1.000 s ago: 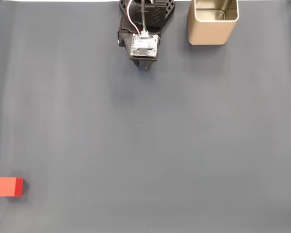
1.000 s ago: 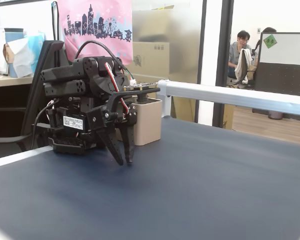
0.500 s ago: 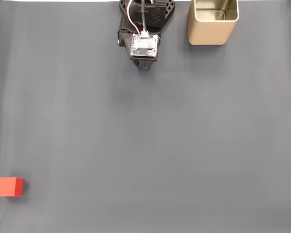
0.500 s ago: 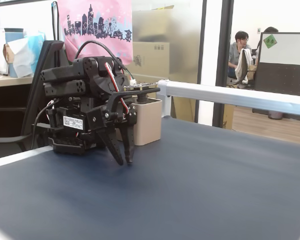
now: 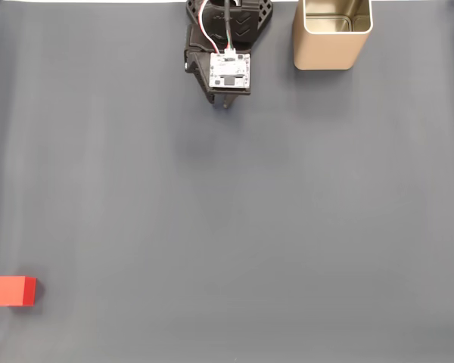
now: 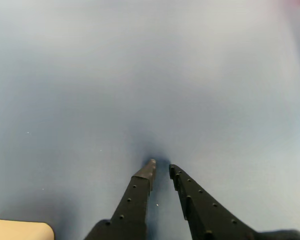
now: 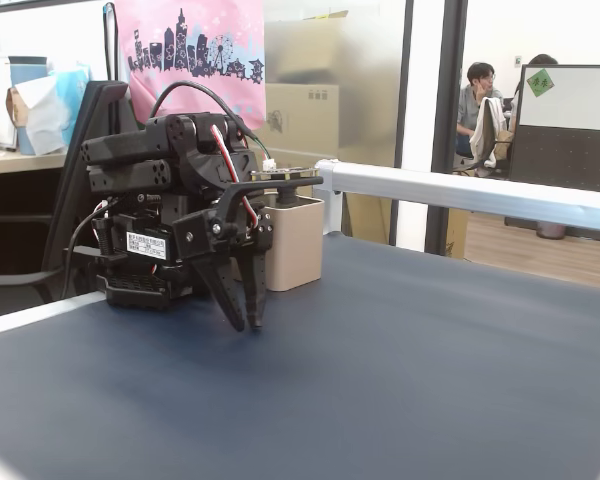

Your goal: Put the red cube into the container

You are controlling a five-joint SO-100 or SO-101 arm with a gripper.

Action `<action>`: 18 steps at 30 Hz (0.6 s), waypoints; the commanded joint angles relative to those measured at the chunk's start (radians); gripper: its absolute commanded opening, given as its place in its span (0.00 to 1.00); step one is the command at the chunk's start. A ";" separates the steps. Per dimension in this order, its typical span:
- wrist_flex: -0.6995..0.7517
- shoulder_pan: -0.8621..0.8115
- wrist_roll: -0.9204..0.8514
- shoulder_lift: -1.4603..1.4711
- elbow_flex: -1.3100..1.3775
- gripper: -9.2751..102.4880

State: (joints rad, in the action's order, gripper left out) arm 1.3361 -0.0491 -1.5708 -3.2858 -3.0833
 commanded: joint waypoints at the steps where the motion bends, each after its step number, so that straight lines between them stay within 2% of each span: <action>1: 0.014 0.000 -0.011 -0.038 -0.011 0.09; 11: -0.015 0.002 -0.035 -0.002 -0.011 0.08; 18: -0.187 -0.043 -0.083 0.095 0.040 0.08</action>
State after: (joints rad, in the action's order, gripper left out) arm 1.2103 -0.0721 -1.6337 -3.2229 -3.0802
